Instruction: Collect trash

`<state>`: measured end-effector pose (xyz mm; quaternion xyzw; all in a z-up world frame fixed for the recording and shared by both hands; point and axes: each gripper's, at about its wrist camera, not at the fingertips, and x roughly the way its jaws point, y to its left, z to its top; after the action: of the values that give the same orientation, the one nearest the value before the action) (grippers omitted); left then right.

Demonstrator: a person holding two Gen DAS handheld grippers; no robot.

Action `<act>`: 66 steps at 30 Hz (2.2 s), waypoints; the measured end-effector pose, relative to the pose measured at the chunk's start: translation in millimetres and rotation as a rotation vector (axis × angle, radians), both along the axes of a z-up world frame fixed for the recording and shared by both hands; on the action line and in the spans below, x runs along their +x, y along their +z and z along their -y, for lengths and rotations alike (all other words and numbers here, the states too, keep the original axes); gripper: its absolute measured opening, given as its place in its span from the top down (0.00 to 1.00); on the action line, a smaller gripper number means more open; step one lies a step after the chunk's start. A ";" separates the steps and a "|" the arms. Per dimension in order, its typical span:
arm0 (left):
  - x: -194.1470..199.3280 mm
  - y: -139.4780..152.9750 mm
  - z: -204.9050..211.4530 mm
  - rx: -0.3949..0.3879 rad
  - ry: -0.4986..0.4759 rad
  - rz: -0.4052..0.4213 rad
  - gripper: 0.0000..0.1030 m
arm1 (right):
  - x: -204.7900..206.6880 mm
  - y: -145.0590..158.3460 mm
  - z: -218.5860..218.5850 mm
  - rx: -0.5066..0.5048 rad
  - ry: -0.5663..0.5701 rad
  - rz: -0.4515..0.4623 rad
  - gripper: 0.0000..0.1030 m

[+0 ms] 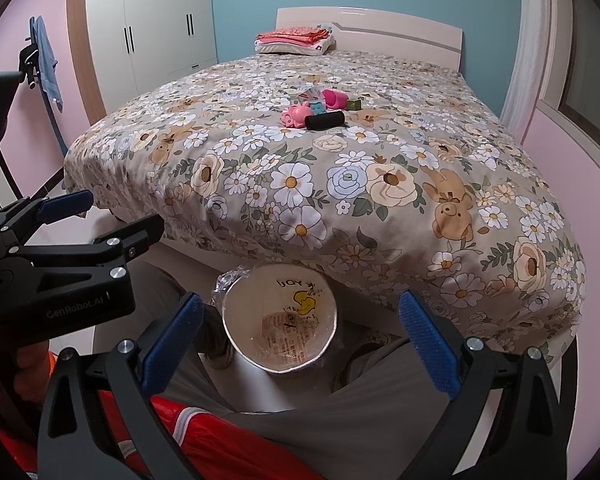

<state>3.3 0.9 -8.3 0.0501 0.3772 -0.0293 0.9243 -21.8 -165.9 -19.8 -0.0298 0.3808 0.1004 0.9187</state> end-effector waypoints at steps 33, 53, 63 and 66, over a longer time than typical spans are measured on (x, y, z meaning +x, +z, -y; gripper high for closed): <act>160.8 31.8 -18.1 -0.127 0.059 -0.066 0.12 | 152.9 37.8 15.4 0.017 0.060 0.048 0.03; 280.8 19.4 -7.3 -0.146 0.032 -0.140 0.12 | 280.4 40.5 27.9 -0.032 0.075 0.024 0.03; 346.8 2.8 -17.8 -0.179 0.062 -0.188 0.12 | 345.4 30.1 39.3 -0.035 0.043 0.004 0.03; 369.7 -0.5 -21.4 -0.197 0.082 -0.201 0.12 | 365.3 25.1 41.7 -0.038 0.033 0.000 0.03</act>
<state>372.9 22.3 -8.8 -0.0595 0.4649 -0.0331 0.8827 343.6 -207.6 5.3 -0.0536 0.3819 0.1081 0.9163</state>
